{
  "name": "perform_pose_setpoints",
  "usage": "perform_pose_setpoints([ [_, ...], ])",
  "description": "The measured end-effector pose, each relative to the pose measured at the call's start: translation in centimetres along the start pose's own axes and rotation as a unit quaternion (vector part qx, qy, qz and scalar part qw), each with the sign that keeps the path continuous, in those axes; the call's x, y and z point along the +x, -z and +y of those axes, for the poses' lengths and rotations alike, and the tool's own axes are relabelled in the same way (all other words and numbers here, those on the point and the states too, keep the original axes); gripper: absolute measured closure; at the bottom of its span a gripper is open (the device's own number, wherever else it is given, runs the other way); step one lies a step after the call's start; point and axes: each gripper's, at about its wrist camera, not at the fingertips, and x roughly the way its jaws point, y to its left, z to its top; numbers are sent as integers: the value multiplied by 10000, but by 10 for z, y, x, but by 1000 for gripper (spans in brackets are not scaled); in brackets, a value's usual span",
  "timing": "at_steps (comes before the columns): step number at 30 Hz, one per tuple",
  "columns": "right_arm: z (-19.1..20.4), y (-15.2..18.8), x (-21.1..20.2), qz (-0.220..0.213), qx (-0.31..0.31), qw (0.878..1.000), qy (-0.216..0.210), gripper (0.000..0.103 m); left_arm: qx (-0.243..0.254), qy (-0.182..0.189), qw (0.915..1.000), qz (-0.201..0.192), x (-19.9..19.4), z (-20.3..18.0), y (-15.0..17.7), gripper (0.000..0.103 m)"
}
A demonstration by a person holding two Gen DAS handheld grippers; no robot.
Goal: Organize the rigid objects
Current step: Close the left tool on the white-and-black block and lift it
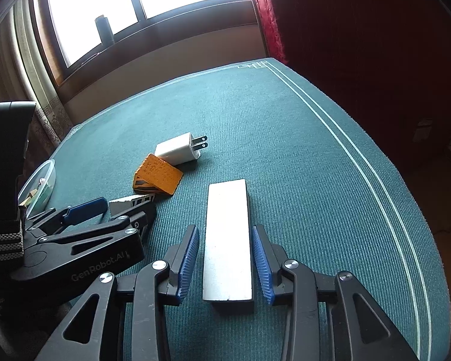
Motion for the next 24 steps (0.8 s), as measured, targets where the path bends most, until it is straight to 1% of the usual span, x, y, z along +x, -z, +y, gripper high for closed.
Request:
perform_pose_setpoints([
  [1, 1, 0, 0, 3, -15, 10000, -3, 61, 31, 19, 10000, -29, -1, -1, 0, 46],
  [2, 2, 1, 0, 4, -26, 10000, -5, 60, 51, 46, 10000, -49, -2, -1, 1, 50],
  [4, 2, 1, 0, 7, -41, 10000, 0, 60, 83, 84, 9999, -85, -5, -2, 2, 65],
  [7, 2, 1, 0, 10, -57, 10000, 16, 60, 105, 100, 9998, -122, -9, -3, 6, 72],
  [15, 7, 0, 2, 33, -184, 9997, 147, 60, 173, 29, 9995, -244, -21, -5, 16, 72],
  [20, 7, 0, 2, 31, -193, 9996, 207, 63, 172, -36, 9991, -374, -32, -3, 22, 72],
  [24, 7, 0, 2, 27, -189, 9996, 220, 64, 133, -74, 9991, -391, -35, 3, 24, 72],
])
